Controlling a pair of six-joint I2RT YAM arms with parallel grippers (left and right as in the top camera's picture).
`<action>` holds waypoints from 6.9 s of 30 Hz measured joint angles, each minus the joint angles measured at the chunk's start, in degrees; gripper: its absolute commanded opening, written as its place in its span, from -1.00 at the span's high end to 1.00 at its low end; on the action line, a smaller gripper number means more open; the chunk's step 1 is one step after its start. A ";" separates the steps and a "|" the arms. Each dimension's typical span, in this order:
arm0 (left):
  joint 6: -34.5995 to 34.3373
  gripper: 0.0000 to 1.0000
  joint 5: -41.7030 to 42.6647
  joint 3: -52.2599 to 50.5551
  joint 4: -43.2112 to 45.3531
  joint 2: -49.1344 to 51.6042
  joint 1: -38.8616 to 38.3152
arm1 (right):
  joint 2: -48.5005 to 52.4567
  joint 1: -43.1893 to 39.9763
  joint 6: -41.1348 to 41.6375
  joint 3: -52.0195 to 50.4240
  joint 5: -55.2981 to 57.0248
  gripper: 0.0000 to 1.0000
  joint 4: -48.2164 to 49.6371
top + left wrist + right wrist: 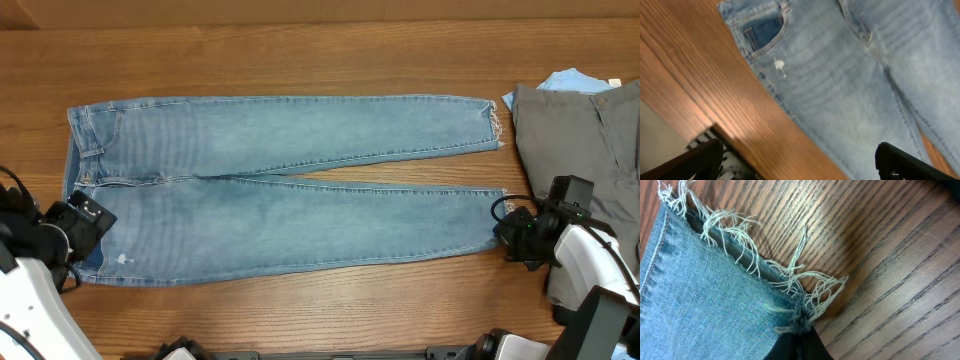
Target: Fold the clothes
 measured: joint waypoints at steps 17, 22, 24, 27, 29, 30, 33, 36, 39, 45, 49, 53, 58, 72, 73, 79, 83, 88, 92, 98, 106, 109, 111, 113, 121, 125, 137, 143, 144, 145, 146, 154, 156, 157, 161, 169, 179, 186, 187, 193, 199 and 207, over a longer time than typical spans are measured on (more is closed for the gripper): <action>-7.32 0.31 -6.12 -16.76 21.29 21.18 1.31 | 0.00 0.00 -0.26 0.00 -0.15 0.92 -0.02; -8.57 0.13 -9.22 -16.76 22.29 27.21 3.04 | 0.00 0.00 -0.26 0.00 -0.15 0.92 -0.04; -9.77 -0.01 -11.10 -16.76 22.67 29.07 3.93 | 0.00 0.02 -0.24 0.00 -0.13 0.92 -0.09; -10.67 -0.01 -12.41 -16.76 23.91 30.34 5.11 | 0.00 0.00 -0.24 0.00 -0.11 0.92 -0.09; -10.75 -0.04 -12.90 -16.76 25.24 30.36 5.97 | 0.00 0.00 -0.24 0.00 -0.11 0.92 -0.11; -10.80 -0.05 -13.18 -16.76 25.88 30.36 6.21 | 0.00 0.00 -0.24 0.00 -0.09 0.92 -0.11; -11.34 -0.12 -13.90 -16.76 28.24 30.36 6.43 | 0.00 0.00 -0.24 0.00 -0.11 0.92 -0.09; -11.39 -0.15 -14.69 -17.03 29.81 30.36 6.43 | 0.00 0.00 -0.26 0.00 -0.09 0.92 0.00; -11.76 -0.20 -15.98 -18.60 32.02 30.36 6.43 | 0.02 0.00 -0.26 0.00 -0.09 0.92 0.09; -12.28 -0.34 -17.18 -20.85 34.32 30.36 6.43 | 0.02 0.00 -0.24 0.00 -0.11 0.92 0.22; -13.09 -0.25 -18.32 -23.39 37.99 30.36 6.43 | 0.00 0.00 -0.26 0.00 -0.11 0.92 0.33; -13.57 0.21 -18.08 -26.53 42.34 30.14 6.36 | 0.00 0.00 -0.26 0.00 -0.11 0.92 0.46; -13.53 0.92 -16.17 -26.84 43.93 30.12 6.27 | 0.00 0.02 -0.24 0.00 -0.13 0.92 0.44; -13.51 0.92 -13.49 -19.93 29.90 30.40 6.34 | 0.02 0.17 -0.15 9.99 0.31 0.92 -13.03; -13.49 0.92 -13.25 -18.73 28.48 30.40 6.34 | 0.02 0.42 -0.02 10.36 0.26 0.92 -13.16; -13.27 0.92 -11.69 -10.69 19.39 30.49 6.32 | 0.07 3.72 0.74 13.31 0.31 0.92 -16.24; -11.74 0.92 -8.96 -4.52 14.67 30.60 6.29 | 0.20 4.70 1.07 19.23 0.20 0.92 -20.37; -9.97 0.92 -7.39 3.13 10.56 30.69 4.81 | 4.02 6.32 1.09 28.79 0.11 0.92 -25.18; -9.75 0.92 -6.95 8.48 8.98 30.75 1.79 | 7.63 8.15 1.09 33.33 0.09 0.92 -26.53; -8.50 0.92 -6.97 16.57 8.72 30.86 -4.02 | 11.82 9.79 1.09 41.81 0.39 0.92 -28.55; -8.48 0.92 -7.74 18.40 12.50 30.91 -6.14 | 17.51 9.79 1.16 51.54 2.29 0.92 -31.47; -8.72 0.92 -7.87 18.40 14.08 30.91 -6.14 | 18.58 9.79 1.77 52.33 2.34 0.92 -31.71; -8.85 0.92 -7.85 18.40 15.76 30.91 -6.14 | 19.04 9.81 2.19 52.87 2.29 0.92 -31.95; -9.14 0.92 -7.80 18.40 17.64 30.93 -6.14 | 19.32 9.81 2.62 53.22 2.21 0.92 -31.74; -9.81 0.92 -6.49 18.40 23.04 30.97 -6.88 | 20.33 10.19 4.74 56.81 2.19 0.92 -30.95; -9.84 0.92 -6.29 18.40 25.62 30.97 -7.89 | 21.84 10.19 5.77 56.94 2.19 0.92 -29.94; -9.79 0.92 -10.43 18.73 28.96 35.87 -10.99 | 25.35 12.00 7.10 56.94 3.37 0.92 -21.09; -9.79 0.92 -11.30 18.73 30.71 40.85 -11.02 | 25.38 13.46 8.22 56.94 5.51 0.92 -19.26; -9.81 0.92 -11.30 18.73 31.52 40.87 -11.02 | 25.49 13.57 8.68 56.94 5.68 0.92 -18.84; -9.79 0.92 -11.30 18.73 32.04 40.87 -11.02 | 25.79 13.62 9.07 56.94 5.66 0.92 -18.62; -9.79 0.92 -11.30 18.73 32.57 40.87 -11.04 | 26.25 13.62 9.29 57.05 5.68 0.92 -18.60; -9.55 0.92 -11.54 18.73 37.46 40.87 -11.76 | 34.03 14.43 12.17 57.27 5.79 0.92 -15.93; -9.01 0.92 -11.54 18.71 37.90 40.92 -11.76 | 34.03 14.45 12.48 57.35 5.77 0.92 -15.17; -8.68 0.92 -11.52 18.73 38.03 41.05 -11.76 | 34.03 14.47 12.59 57.35 5.75 0.92 -14.86; -8.46 0.92 -11.69 18.73 38.45 42.97 -11.76 | 34.03 14.73 12.98 57.35 5.62 0.92 -11.91; -8.24 0.26 -12.98 18.73 40.74 46.23 -11.74 | 34.03 17.33 13.14 57.35 6.93 -0.13 -0.83; 1.86 -1.00 -5.66 20.09 48.00 46.23 -10.95 | 35.32 18.71 4.85 57.57 5.29 -1.00 6.43; 2.40 -0.46 0.24 21.79 40.63 46.23 -10.99 | 35.39 18.71 -12.09 64.24 -4.63 -0.58 -7.72; 2.32 -0.43 2.97 21.81 38.93 46.23 -10.99 | 35.39 18.71 -13.79 64.89 -6.10 -0.11 -10.21; 2.67 -1.00 12.76 21.84 33.53 46.23 -12.13 | 35.43 18.75 -19.45 65.40 -8.76 0.92 -21.73; 2.69 -1.00 13.46 21.84 32.89 46.23 -12.50 | 35.95 18.84 -20.31 61.44 -8.96 0.92 -16.37; 2.69 -1.00 13.51 21.84 32.92 46.23 -12.50 | 37.24 20.61 -18.80 57.22 -8.98 0.92 -12.20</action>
